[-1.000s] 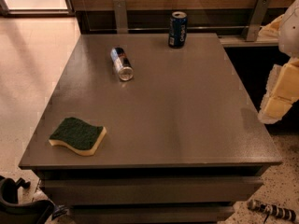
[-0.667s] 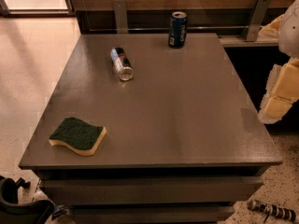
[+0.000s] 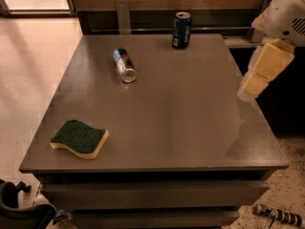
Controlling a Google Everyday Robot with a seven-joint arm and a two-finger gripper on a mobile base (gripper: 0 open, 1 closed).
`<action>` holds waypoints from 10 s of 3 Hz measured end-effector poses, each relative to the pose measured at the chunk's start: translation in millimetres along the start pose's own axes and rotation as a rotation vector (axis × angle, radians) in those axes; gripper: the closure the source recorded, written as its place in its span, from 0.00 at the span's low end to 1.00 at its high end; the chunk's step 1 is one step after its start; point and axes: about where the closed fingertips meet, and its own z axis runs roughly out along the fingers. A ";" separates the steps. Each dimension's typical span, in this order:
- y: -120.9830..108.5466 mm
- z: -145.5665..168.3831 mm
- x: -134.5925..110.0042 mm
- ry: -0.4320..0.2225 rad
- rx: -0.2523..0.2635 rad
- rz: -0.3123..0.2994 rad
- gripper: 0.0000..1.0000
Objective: Place redbull can upright
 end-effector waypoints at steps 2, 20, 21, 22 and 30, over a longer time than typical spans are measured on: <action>-64.0 22.0 -76.3 -0.111 -0.045 0.261 0.00; -73.1 302.6 -279.1 0.301 -0.200 0.824 0.61; -73.9 299.0 -280.3 0.301 -0.200 0.824 0.83; -79.0 307.2 -287.5 0.267 -0.191 0.828 1.00; -142.5 154.2 -259.4 -0.415 0.101 0.448 1.00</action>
Offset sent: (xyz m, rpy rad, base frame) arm 0.1518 0.0993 0.0441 0.3164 0.1025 -0.3038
